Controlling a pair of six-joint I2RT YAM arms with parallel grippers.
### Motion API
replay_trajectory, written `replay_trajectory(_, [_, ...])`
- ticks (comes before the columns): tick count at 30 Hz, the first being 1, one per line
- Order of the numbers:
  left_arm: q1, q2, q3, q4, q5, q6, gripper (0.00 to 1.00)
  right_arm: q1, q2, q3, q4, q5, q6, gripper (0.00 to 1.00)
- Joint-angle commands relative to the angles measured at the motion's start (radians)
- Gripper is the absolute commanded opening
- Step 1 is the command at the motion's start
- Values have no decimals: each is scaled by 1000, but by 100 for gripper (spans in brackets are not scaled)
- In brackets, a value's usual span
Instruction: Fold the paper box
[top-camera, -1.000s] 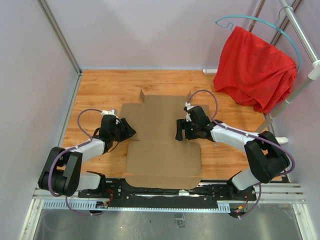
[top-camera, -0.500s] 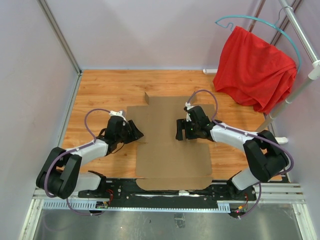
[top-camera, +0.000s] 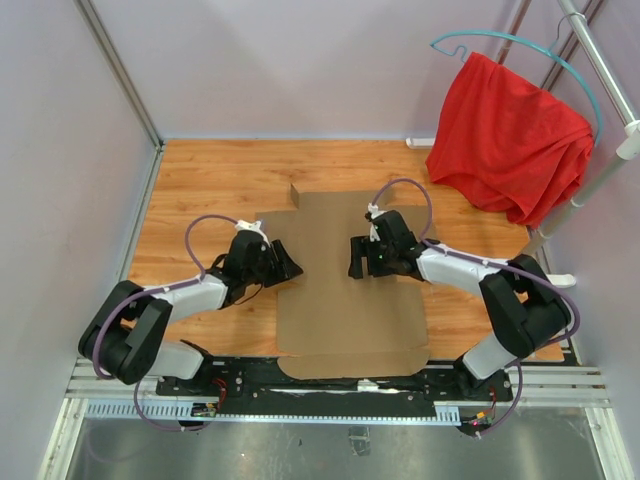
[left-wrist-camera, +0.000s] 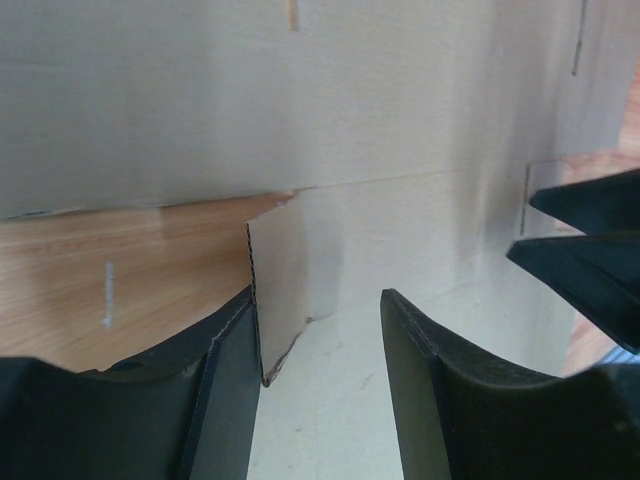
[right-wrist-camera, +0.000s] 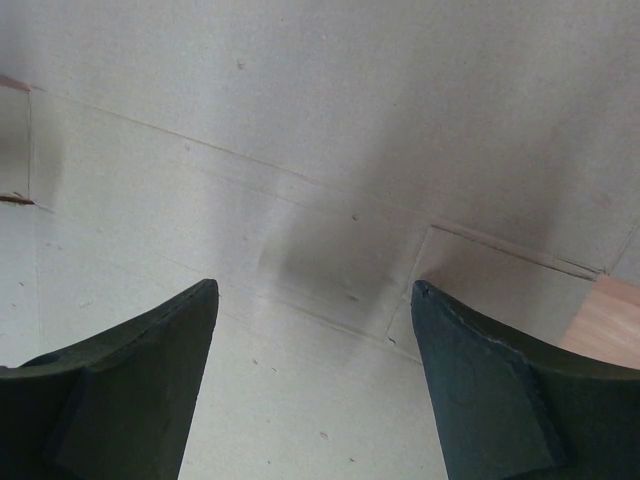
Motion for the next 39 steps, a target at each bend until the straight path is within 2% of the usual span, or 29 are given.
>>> replay_trajectory(1, [-39,-9,53,46,8,-21,53,-6,80,-9,5,-32,8,79])
replay_trajectory(12, [-112,89,131,55,-16,-22,53,-6,140,-17,49,-66,16,78])
replay_trajectory(24, [-111,239,99,134,-28,-42,53,-6,143,-21,51,-71,13,78])
replay_trajectory(27, [-111,206,102,103,-38,-35,53,-6,142,-18,50,-74,14,78])
replay_trajectory(32, [-111,62,137,-24,-116,8,54,-7,104,0,21,-63,11,78])
replay_trajectory(39, [-111,-73,211,-184,-239,78,57,-7,15,82,-126,41,-41,79])
